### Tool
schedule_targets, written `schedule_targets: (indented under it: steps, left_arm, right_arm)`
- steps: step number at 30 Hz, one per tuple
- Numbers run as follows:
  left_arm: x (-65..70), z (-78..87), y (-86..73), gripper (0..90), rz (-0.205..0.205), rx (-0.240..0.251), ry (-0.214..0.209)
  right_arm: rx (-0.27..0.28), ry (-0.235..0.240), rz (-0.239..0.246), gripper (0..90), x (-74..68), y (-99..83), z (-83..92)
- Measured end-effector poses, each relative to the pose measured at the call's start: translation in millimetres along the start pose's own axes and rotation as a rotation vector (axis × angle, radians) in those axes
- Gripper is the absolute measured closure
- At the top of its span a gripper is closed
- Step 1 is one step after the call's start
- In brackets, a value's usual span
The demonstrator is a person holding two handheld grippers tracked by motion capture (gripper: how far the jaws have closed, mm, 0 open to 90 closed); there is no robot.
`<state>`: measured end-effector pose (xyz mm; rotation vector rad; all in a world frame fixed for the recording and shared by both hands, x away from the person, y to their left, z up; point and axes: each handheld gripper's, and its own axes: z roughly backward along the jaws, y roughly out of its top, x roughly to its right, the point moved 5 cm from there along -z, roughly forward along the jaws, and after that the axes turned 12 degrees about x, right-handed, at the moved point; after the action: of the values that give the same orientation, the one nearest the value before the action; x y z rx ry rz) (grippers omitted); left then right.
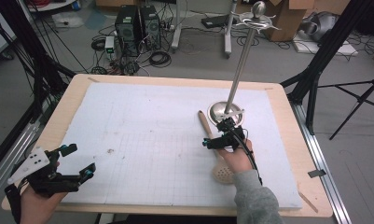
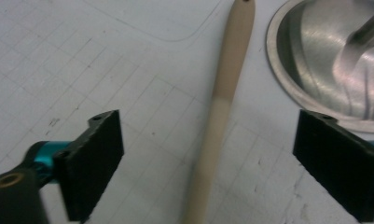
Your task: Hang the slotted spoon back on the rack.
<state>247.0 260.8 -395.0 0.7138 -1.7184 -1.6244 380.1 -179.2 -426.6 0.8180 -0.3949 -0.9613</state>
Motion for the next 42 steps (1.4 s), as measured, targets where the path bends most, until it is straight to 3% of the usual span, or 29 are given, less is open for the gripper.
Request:
schedule_targets:
  steps: [8, 15, 20, 26, 42]
  left_arm:
    - [4.3, 0.1, 3.9, 2.4, -0.017, 0.016, -0.017]
    - [0.9, 0.2, 1.8, 2.4, -0.014, 0.007, -0.006]
    - [0.9, 0.5, 2.2, 2.4, -0.016, 0.008, -0.005]
    - [0.5, -0.1, 1.0, 2.4, -0.013, 0.004, 0.000]
    - [-1.5, 1.0, 0.8, 2.4, -0.017, 0.002, 0.007]
  right_arm:
    - [-0.061, -0.020, -0.006, 26.4, 2.3, -5.8, -5.4]
    - [-0.122, -0.015, -0.088, 34.9, 3.1, -11.2, -10.3]
    - [-0.144, -0.021, -0.086, 42.3, 3.2, -12.8, -11.7]
    - [-0.187, -0.022, -0.051, 53.8, 0.7, -18.0, -14.0]
    - [-0.263, -0.020, -0.066, 67.6, 0.6, -28.7, -14.3]
